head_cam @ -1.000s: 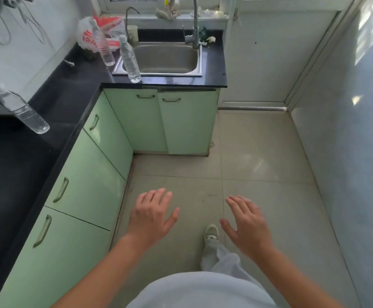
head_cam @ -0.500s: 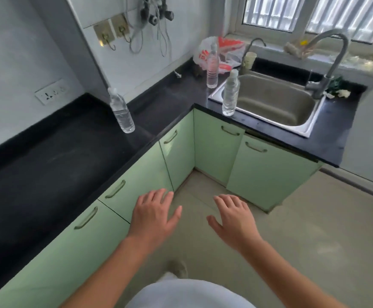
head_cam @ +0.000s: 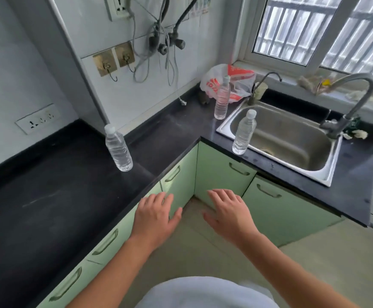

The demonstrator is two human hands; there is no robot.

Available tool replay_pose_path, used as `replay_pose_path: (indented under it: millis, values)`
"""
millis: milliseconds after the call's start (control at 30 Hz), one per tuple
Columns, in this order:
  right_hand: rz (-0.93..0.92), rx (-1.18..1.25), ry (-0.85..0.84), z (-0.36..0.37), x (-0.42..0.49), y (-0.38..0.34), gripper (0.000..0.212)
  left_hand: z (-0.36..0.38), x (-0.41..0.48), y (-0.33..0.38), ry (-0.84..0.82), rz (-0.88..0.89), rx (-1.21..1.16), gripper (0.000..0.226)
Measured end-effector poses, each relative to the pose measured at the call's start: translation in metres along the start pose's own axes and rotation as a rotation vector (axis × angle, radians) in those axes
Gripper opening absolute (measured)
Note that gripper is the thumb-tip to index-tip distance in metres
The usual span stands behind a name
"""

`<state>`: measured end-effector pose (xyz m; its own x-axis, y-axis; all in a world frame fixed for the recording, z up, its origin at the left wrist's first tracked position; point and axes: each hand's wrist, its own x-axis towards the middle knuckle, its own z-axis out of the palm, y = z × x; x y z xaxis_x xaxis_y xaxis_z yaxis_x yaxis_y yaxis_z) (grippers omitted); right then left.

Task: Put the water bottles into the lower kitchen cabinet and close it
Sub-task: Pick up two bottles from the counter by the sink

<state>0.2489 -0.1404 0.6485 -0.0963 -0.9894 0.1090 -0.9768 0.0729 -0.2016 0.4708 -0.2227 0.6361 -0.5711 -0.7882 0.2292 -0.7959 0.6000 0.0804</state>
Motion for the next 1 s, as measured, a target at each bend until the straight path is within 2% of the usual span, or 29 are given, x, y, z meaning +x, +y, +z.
replay_pose_path:
  millis: [267, 533, 633, 767, 900, 1000]
  values:
    - [0.155, -0.086, -0.011, -0.003, 0.031, 0.114, 0.061, 0.034, 0.109, 0.047, -0.064, 0.138, 0.027, 0.052]
    - [0.194, -0.008, -0.059, 0.004, 0.083, 0.218, 0.061, 0.074, 0.212, 0.113, -0.099, 0.183, 0.033, 0.055]
    - [0.221, 0.076, -0.077, 0.01, 0.112, 0.25, 0.066, 0.085, 0.244, 0.123, -0.107, 0.138, 0.048, 0.057]
    - [0.25, 0.296, -0.087, 0.013, 0.155, 0.275, 0.061, 0.09, 0.267, 0.126, -0.094, 0.062, 0.047, 0.058]
    - [0.306, 0.559, -0.062, 0.013, 0.195, 0.278, 0.067, 0.09, 0.276, 0.122, -0.082, 0.02, 0.04, 0.054]
    - [0.338, 0.66, -0.061, 0.016, 0.221, 0.274, 0.074, 0.088, 0.278, 0.115, -0.069, -0.009, 0.051, 0.052]
